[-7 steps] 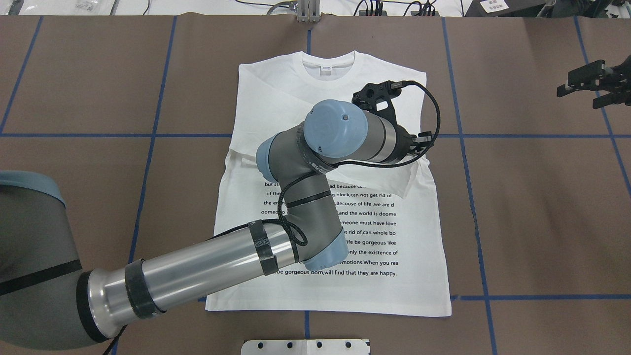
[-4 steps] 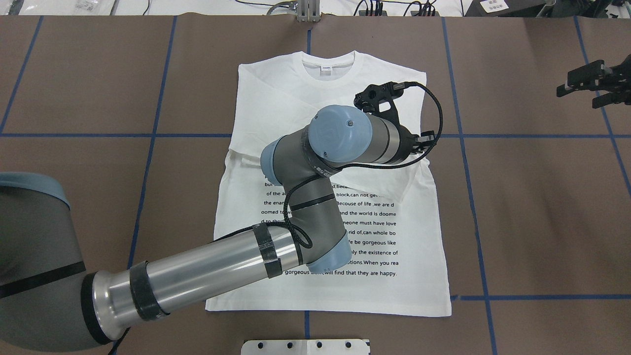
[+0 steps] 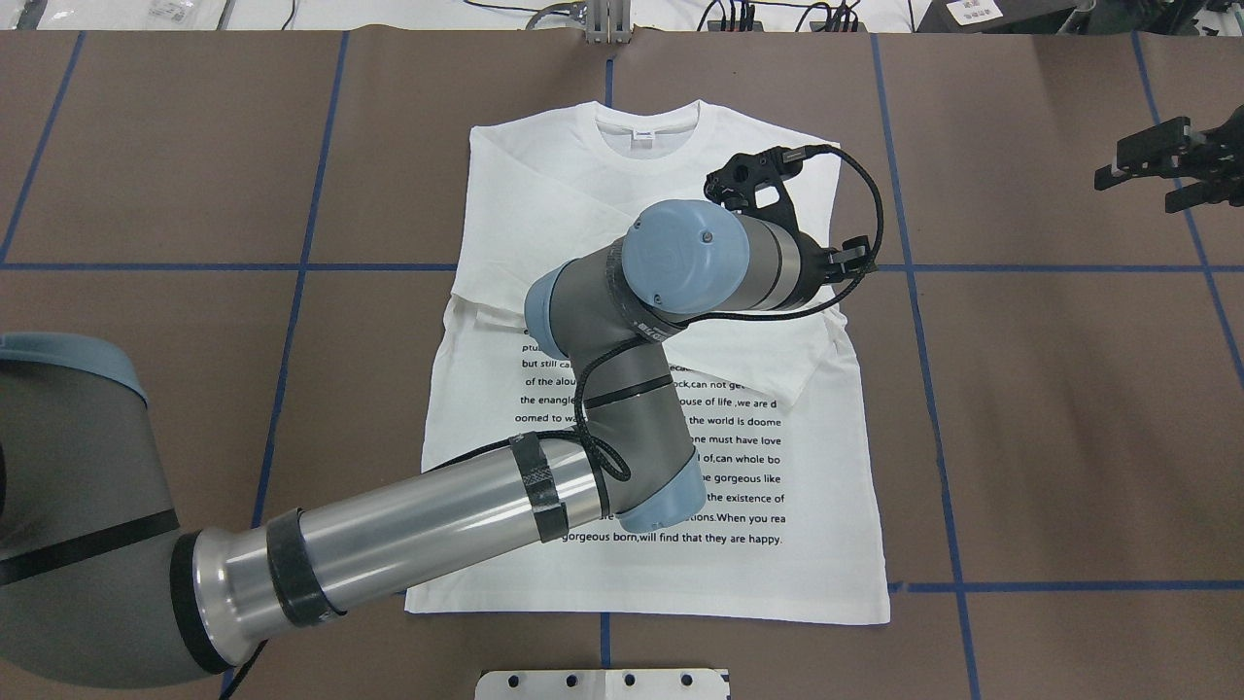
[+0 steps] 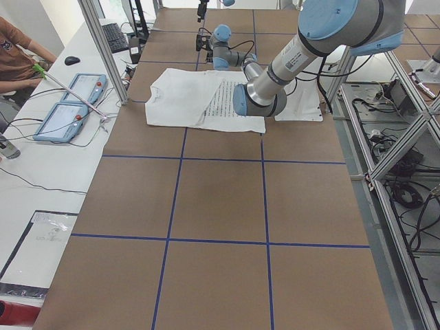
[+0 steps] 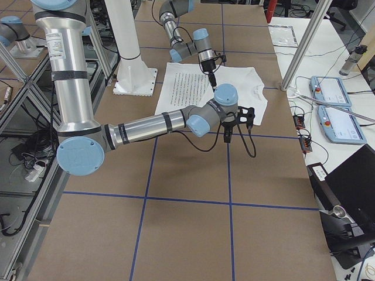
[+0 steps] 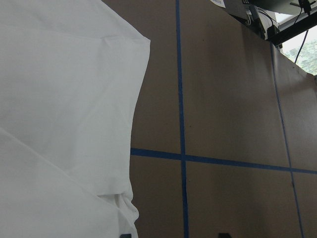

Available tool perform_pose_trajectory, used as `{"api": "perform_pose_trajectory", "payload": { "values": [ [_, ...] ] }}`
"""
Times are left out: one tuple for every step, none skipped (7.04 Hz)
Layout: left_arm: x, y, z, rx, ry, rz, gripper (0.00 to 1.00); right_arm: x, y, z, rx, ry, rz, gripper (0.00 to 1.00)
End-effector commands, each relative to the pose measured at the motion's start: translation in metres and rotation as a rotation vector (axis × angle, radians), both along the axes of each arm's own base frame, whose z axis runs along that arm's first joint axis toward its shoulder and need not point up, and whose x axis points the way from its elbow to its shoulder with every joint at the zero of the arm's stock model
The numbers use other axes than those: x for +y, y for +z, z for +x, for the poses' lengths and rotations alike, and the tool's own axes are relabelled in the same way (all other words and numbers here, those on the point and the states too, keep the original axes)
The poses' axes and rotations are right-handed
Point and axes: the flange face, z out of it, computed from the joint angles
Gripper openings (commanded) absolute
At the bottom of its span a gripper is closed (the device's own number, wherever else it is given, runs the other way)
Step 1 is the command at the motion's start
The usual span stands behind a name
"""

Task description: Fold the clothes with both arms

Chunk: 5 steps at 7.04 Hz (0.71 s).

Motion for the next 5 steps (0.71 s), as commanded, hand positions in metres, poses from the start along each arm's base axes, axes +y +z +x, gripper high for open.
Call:
{"api": "perform_pose_trajectory", "payload": {
  "values": [
    [-0.025, 0.032, -0.062, -0.041, 0.043, -0.029, 0.67, 0.042, -0.032, -0.033, -0.044, 0.027, -0.086, 1.0],
    [-0.02, 0.068, -0.111, -0.074, 0.049, -0.025, 0.67, 0.067, -0.048, -0.058, -0.06, 0.055, -0.158, 1.0],
    [0.002, 0.099, -0.151, -0.135, 0.055, 0.02, 0.67, 0.094, -0.07, -0.108, -0.072, 0.136, -0.27, 0.99],
    [0.018, 0.113, -0.187, -0.189, 0.061, 0.037, 0.66, 0.128, -0.089, -0.145, -0.082, 0.18, -0.321, 0.99],
    [0.035, 0.117, -0.211, -0.228, 0.077, 0.021, 0.65, 0.169, -0.098, -0.172, -0.091, 0.217, -0.394, 0.99]
  ]
}}
